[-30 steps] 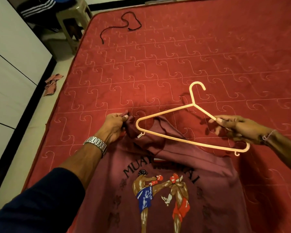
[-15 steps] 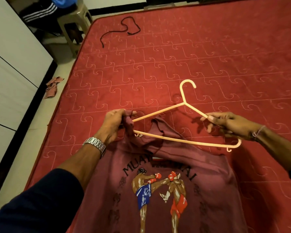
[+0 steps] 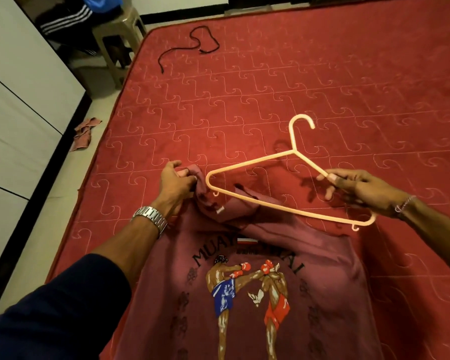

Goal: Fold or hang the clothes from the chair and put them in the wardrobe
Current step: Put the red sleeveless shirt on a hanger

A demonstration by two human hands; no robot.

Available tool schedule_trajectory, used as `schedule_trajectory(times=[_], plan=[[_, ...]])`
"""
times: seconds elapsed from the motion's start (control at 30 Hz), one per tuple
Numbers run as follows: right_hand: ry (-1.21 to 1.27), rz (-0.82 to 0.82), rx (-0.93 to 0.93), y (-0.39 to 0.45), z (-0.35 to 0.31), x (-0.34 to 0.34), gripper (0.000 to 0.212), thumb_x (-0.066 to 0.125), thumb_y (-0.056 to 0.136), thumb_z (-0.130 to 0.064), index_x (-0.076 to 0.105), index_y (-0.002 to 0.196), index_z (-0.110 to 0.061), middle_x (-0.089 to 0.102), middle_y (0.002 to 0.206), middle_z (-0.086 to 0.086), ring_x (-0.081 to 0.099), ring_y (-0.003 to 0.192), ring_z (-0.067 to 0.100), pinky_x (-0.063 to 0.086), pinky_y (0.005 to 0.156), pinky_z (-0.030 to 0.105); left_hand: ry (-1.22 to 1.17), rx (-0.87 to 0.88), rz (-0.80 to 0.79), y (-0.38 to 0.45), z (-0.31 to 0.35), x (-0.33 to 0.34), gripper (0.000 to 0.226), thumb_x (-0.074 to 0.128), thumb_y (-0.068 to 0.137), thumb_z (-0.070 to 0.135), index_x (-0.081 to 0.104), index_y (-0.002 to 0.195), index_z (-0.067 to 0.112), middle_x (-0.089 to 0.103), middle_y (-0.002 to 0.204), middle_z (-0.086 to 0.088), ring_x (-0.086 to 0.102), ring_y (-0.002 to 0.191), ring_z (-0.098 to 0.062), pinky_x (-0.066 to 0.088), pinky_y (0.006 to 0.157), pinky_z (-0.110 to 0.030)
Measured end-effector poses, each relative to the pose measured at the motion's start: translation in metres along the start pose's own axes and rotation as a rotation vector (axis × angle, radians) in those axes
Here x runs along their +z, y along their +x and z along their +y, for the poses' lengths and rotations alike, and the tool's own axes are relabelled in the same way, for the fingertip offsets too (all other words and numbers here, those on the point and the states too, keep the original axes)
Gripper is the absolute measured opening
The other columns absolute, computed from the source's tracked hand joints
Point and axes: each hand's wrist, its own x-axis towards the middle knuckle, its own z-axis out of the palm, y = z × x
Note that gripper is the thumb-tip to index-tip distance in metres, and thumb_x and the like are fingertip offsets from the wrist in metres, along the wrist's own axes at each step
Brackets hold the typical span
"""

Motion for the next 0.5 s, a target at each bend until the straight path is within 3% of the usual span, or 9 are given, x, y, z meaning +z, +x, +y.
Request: schedule_trajectory(times=[0.1,0.23,0.3,0.43,0.5], plan=[[-0.098,-0.032,0.004,-0.001,-0.004,0.001,0.031,0.048,0.099,-0.034,0.067,0.122,-0.027,0.072,0.09,0.015,0.032,0.041,0.008,0.024,0.039,0.018,-0.058,-0.005,0.045,-0.001,0.004,0.001,0.056,0.065,0.093,-0.003,0.038,0.14,0.006,0.067,0.109,-0.012,0.061,0.054,-0.007,0.052,0.04,-0.025],[-0.144,-0.025,0.001,-0.003,-0.008,0.005,0.028,0.044,0.105,-0.024,0.067,0.122,-0.023,0.072,0.089,0.019,0.035,0.041,0.005,0.027,0.037,0.017,-0.124,0.006,-0.008,0.001,0.005,0.0,0.072,0.048,0.095,-0.018,0.021,0.154,0.013,0.06,0.122,-0.008,0.066,0.079,-0.016,0.06,0.052,-0.031],[-0.13,-0.019,0.001,-0.003,-0.007,0.005,0.029,0.044,0.104,-0.022,0.066,0.123,-0.02,0.072,0.087,0.017,0.034,0.041,0.006,0.026,0.037,0.018,-0.038,0.073,-0.03,0.002,0.002,-0.004,0.081,0.045,0.091,-0.023,0.02,0.157,0.017,0.062,0.125,-0.005,0.069,0.083,-0.014,0.062,0.058,-0.033],[-0.068,-0.024,-0.008,-0.005,-0.003,0.003,0.032,0.05,0.098,-0.036,0.067,0.122,-0.024,0.072,0.089,0.016,0.033,0.041,0.008,0.024,0.039,0.019,0.348,0.254,0.073,0.004,-0.001,-0.009,0.082,0.061,0.085,-0.014,0.037,0.153,0.025,0.065,0.104,0.0,0.063,0.065,-0.006,0.059,0.057,-0.025],[-0.005,-0.024,-0.017,-0.005,-0.001,0.002,0.045,0.06,0.089,-0.055,0.068,0.121,-0.025,0.072,0.091,0.015,0.033,0.041,0.007,0.024,0.039,0.019,0.406,0.276,0.12,0.005,-0.003,-0.007,0.06,0.071,0.086,0.003,0.057,0.138,0.029,0.068,0.106,0.006,0.068,0.071,-0.011,0.061,0.058,-0.03]])
